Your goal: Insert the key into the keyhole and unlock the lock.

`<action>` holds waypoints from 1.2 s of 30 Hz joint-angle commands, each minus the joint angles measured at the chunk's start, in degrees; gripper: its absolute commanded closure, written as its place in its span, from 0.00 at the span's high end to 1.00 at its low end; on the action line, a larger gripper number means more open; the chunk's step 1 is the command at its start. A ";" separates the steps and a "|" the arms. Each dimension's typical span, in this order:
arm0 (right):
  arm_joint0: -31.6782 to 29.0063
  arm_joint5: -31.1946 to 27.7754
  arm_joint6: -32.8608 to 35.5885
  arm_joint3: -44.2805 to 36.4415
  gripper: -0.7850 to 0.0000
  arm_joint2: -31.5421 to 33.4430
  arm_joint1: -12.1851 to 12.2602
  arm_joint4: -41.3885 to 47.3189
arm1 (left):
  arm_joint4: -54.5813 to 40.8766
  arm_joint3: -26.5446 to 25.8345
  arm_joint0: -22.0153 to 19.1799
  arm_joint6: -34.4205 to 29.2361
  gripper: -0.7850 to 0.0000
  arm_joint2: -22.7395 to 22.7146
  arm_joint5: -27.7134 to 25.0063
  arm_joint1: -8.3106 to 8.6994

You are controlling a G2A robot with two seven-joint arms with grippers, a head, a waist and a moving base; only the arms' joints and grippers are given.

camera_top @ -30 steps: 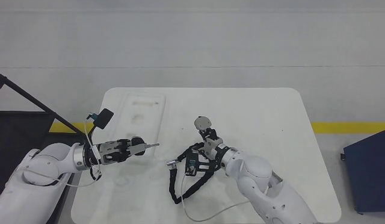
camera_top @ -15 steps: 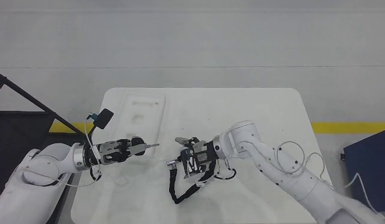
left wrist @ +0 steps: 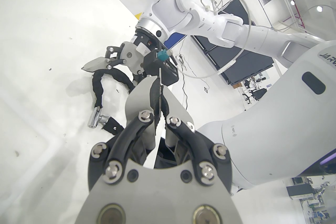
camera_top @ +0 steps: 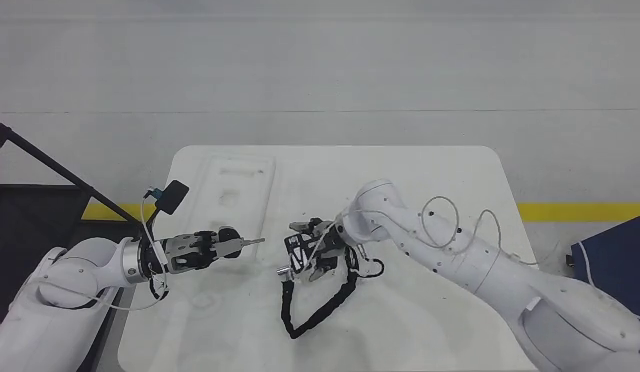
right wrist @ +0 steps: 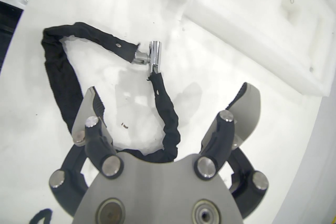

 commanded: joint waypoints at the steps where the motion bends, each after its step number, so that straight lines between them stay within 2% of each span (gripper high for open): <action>1: -0.24 0.80 -0.86 1.11 0.42 -0.68 -0.83 -2.15 | 0.00 0.00 0.00 0.00 0.00 0.00 0.00 0.00; 5: -0.50 1.52 -1.90 3.68 0.24 -1.74 -2.41 -5.27 | 0.00 0.00 0.00 0.00 0.00 0.00 0.00 0.00; 9: -0.53 1.35 -2.98 5.83 0.20 -2.16 -3.68 -7.11 | 0.00 0.00 0.00 0.00 0.00 0.00 0.00 0.00; 16: -0.60 1.11 -3.98 8.83 0.19 -2.24 -5.33 -9.48 | 0.00 0.00 0.00 0.00 0.00 0.00 0.00 0.00; 22: -0.87 1.71 -2.29 10.49 0.24 -2.44 -6.68 -11.58 | 0.00 0.00 0.00 0.00 0.00 0.00 0.00 0.00; 30: -1.24 0.47 -2.22 11.79 0.21 -2.20 -7.88 -13.15 | 0.00 0.00 0.00 0.00 0.00 0.00 0.00 0.00; 31: -1.30 0.34 -2.20 11.90 0.20 -2.15 -8.00 -13.31 | 0.00 0.00 0.00 0.00 0.00 0.00 0.00 0.00; 33: -1.43 -0.04 -2.13 11.98 0.00 -2.18 -8.25 -13.86 | 0.00 0.00 0.00 0.00 0.00 0.00 0.00 0.00; 36: -1.58 0.74 -2.57 11.50 0.00 -1.96 -8.49 -15.12 | 0.00 0.00 0.00 0.00 0.00 0.00 0.00 0.00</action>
